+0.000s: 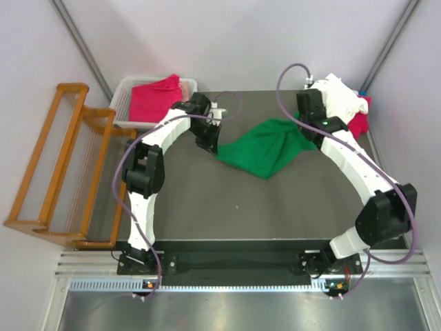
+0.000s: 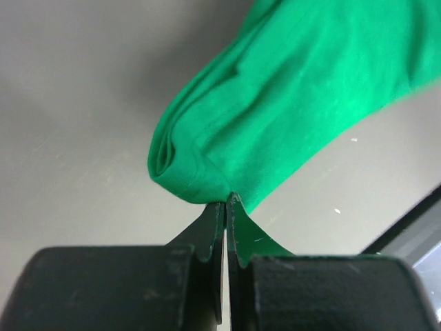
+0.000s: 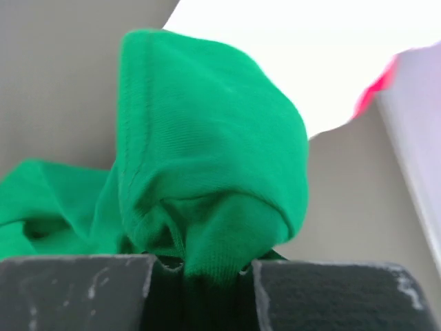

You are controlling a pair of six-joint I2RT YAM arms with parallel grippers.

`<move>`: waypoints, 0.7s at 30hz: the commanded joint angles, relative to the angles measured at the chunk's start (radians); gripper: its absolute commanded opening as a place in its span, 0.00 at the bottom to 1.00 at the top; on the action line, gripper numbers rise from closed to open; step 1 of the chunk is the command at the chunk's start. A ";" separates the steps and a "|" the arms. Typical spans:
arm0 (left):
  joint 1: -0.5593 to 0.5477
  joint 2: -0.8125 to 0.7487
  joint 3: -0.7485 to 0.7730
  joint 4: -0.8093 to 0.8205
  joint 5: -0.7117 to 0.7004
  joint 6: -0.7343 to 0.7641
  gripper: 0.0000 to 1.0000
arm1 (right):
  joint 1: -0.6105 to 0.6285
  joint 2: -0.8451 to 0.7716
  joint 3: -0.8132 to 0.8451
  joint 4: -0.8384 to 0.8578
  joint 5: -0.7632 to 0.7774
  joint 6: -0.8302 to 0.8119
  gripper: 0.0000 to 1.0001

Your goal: Fold and stack the t-shirts

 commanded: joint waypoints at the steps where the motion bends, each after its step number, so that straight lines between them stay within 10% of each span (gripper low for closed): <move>1: 0.132 -0.159 0.008 -0.017 0.093 -0.003 0.00 | -0.036 -0.086 0.015 0.041 0.144 0.006 0.00; 11: 0.584 -0.341 0.022 -0.116 0.201 0.086 0.00 | -0.034 -0.168 -0.112 -0.131 -0.155 0.152 0.00; 18: 0.618 -0.449 -0.061 -0.119 0.259 0.110 0.00 | -0.028 -0.286 -0.279 -0.255 -0.357 0.179 0.00; 20: 0.620 -0.455 -0.050 -0.124 0.273 0.107 0.00 | -0.024 -0.316 -0.334 -0.277 -0.425 0.187 0.12; 21: 0.618 -0.458 -0.035 -0.127 0.288 0.103 0.00 | -0.024 -0.326 -0.350 -0.290 -0.477 0.190 0.44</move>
